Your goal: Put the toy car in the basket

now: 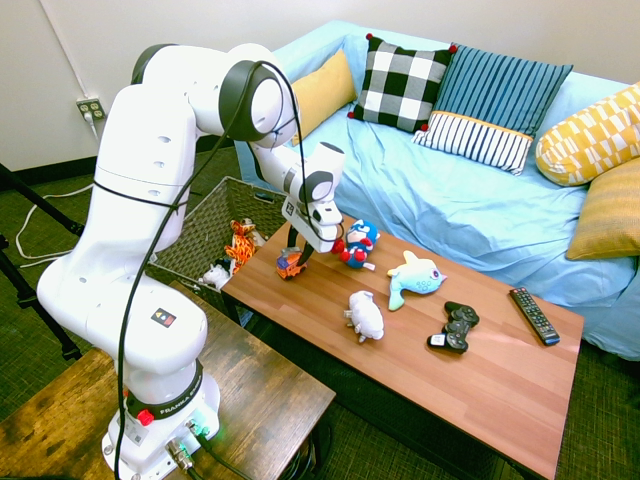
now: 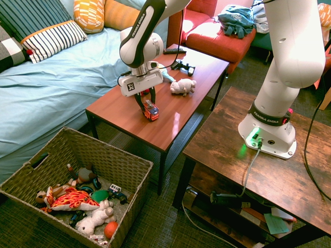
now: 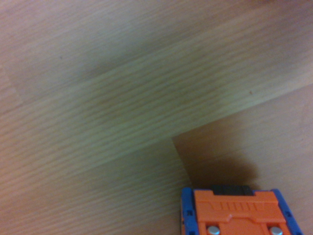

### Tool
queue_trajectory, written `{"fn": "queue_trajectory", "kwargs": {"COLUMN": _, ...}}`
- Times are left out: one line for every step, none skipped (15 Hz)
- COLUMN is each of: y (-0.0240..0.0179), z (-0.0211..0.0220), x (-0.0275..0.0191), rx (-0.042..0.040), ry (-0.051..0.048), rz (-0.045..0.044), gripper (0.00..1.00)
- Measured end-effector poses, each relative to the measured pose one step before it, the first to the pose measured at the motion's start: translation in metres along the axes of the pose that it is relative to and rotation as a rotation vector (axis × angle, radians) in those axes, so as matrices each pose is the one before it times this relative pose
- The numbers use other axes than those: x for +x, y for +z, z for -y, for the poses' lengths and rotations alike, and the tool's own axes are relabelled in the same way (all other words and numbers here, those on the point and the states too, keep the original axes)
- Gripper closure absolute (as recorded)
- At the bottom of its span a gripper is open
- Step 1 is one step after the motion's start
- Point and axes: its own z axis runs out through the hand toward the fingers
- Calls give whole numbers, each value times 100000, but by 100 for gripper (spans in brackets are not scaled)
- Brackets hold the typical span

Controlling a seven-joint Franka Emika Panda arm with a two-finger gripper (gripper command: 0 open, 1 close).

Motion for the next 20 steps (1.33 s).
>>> {"fn": "queue_trajectory", "kwargs": {"y": -41, "z": 112, "x": -21, "rx": 127, "ry": -122, "rz": -107, "gripper": 100}}
{"fn": "queue_trajectory", "kwargs": {"y": -34, "z": 65, "x": -90, "rx": 203, "ry": -354, "rz": -369, "gripper": 100}}
{"fn": "queue_trajectory", "kwargs": {"y": -204, "z": 72, "x": -252, "rx": 600, "ry": -622, "rz": -736, "gripper": 100}}
{"fn": "queue_trajectory", "kwargs": {"y": -598, "z": 88, "x": -595, "rx": 1350, "ry": -817, "rz": -1624, "gripper": 100}}
{"fn": "queue_trajectory", "kwargs": {"y": -1444, "z": 140, "x": -1267, "rx": 1682, "ry": -1074, "rz": -2832, "gripper": 100}}
{"fn": "queue_trajectory", "kwargs": {"y": -2313, "z": 507, "x": -2058, "rx": 2383, "ry": -1749, "rz": -3780, "gripper": 100}}
{"fn": "queue_trajectory", "kwargs": {"y": -2939, "z": 954, "x": -2748, "rx": 2731, "ry": -2587, "rz": -3902, "gripper": 100}}
{"fn": "queue_trajectory", "kwargs": {"y": -3200, "z": 1488, "x": -3291, "rx": 1793, "ry": -3603, "rz": -3615, "gripper": 100}}
{"fn": "queue_trajectory", "kwargs": {"y": -2929, "z": 1970, "x": -3436, "rx": 554, "ry": -3777, "rz": -3288, "gripper": 100}}
{"fn": "queue_trajectory", "kwargs": {"y": -2169, "z": 2073, "x": -3299, "rx": 42, "ry": -3785, "rz": -2477, "gripper": 100}}
{"fn": "queue_trajectory", "kwargs": {"y": -743, "z": 2243, "x": -3226, "rx": -399, "ry": -5061, "rz": -1003, "gripper": 100}}
{"fn": "queue_trajectory", "kwargs": {"y": 999, "z": 1988, "x": -2542, "rx": -1513, "ry": -4887, "rz": 682, "gripper": 100}}
{"fn": "queue_trajectory", "kwargs": {"y": 2133, "z": 1915, "x": -1753, "rx": -2527, "ry": -3990, "rz": 969, "gripper": 100}}
{"fn": "queue_trajectory", "kwargs": {"y": 2470, "z": 1741, "x": -929, "rx": -2566, "ry": -3161, "rz": 805, "gripper": 100}}
{"fn": "queue_trajectory", "kwargs": {"y": 2024, "z": 1600, "x": -392, "rx": -1590, "ry": -2618, "rz": 673, "gripper": 100}}
{"fn": "queue_trajectory", "kwargs": {"y": 1253, "z": 1417, "x": -239, "rx": -1604, "ry": -2983, "rz": 603, "gripper": 0}}
{"fn": "queue_trajectory", "kwargs": {"y": 158, "z": 1287, "x": -182, "rx": -711, "ry": -3282, "rz": 495, "gripper": 0}}
{"fn": "queue_trajectory", "kwargs": {"y": -585, "z": 1140, "x": -254, "rx": 325, "ry": -2462, "rz": -1, "gripper": 0}}
{"fn": "queue_trajectory", "kwargs": {"y": -696, "z": 996, "x": -294, "rx": -6, "ry": -1591, "rz": -66, "gripper": 0}}
{"fn": "queue_trajectory", "kwargs": {"y": -525, "z": 838, "x": -159, "rx": -364, "ry": -864, "rz": -102, "gripper": 0}}
